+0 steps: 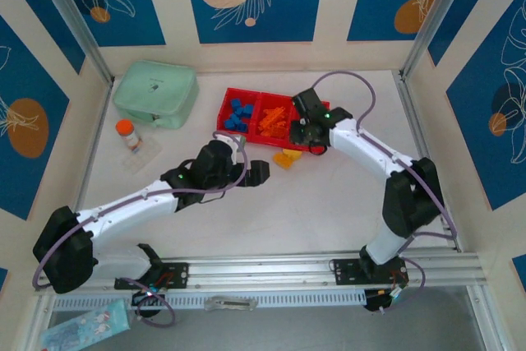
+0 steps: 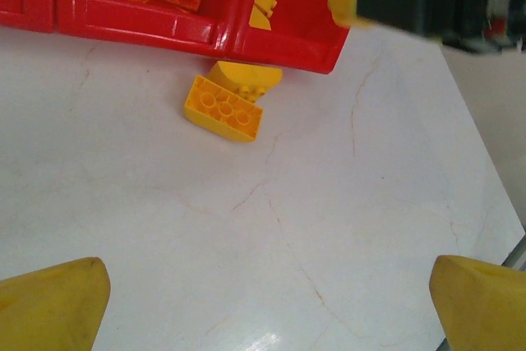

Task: Sort the legos into containers by color
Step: Place the lego in the container.

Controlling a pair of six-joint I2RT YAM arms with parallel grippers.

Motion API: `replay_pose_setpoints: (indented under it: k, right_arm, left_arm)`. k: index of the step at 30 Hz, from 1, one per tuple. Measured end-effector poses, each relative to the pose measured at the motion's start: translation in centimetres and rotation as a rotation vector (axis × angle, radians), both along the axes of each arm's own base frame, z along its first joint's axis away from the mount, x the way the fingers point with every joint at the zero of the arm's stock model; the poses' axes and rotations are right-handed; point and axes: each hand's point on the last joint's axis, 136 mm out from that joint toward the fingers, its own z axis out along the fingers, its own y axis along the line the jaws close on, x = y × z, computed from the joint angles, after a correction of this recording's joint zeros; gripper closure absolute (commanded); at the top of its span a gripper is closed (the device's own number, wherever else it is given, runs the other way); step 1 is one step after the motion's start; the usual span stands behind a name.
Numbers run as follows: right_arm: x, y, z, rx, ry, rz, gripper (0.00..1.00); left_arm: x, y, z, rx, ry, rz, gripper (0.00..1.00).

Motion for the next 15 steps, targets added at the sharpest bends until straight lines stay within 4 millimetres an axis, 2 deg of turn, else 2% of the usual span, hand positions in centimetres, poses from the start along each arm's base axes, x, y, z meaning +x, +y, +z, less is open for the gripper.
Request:
replay_pose_setpoints:
  k: [3, 9, 13, 15]
  right_arm:
    - [2.5, -0.3, -0.2, -0.015, -0.005, -0.017, 0.72]
    - [6.3, -1.7, -2.4, -0.058, 0.027, -0.067, 0.72]
    - [7.7, -2.8, -3.9, -0.075, 0.052, -0.096, 0.68]
    - [8.0, -3.2, -4.4, -0.081, 0.063, -0.106, 0.63]
  left_arm:
    - [0.4, 0.7, 0.2, 0.003, 0.0, 0.022, 0.01]
    - [1.2, 2.5, 1.3, -0.006, -0.015, 0.073, 0.01]
    - [1.4, 3.1, 1.5, -0.007, -0.016, 0.089, 0.01]
    - [1.5, 3.3, 1.5, -0.007, -0.016, 0.094, 0.01]
